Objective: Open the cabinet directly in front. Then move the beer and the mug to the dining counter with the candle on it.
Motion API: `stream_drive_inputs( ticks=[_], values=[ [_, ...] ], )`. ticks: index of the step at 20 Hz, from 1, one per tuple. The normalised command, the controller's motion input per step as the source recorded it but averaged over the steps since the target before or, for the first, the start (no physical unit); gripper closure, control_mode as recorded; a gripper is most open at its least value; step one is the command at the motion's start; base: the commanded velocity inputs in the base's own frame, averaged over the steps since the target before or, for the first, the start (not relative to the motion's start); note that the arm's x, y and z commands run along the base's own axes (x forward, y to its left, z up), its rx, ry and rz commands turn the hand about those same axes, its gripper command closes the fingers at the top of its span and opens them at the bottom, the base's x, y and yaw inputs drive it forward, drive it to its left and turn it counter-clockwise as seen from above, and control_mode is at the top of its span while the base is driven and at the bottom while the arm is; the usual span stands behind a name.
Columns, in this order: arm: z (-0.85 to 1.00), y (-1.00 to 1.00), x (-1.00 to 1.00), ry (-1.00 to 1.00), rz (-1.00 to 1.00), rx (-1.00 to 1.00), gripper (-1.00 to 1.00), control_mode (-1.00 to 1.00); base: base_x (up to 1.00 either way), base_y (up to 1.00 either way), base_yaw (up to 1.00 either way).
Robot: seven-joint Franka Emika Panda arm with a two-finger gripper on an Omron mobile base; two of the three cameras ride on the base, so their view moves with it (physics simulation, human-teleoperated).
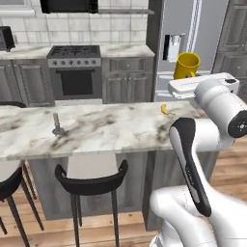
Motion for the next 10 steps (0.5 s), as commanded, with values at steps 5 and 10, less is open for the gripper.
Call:
stream_drive_inputs(
  ticks=[5, 10],
  values=[
    [0.00, 0.00, 0.00, 0.00, 0.00, 0.00, 1.00, 1.00, 0.96, -0.12, 0.09],
    [0.00, 0.00, 0.00, 0.00, 0.00, 0.00, 1.00, 1.00, 0.97, 0.00, 0.00]
  ],
)
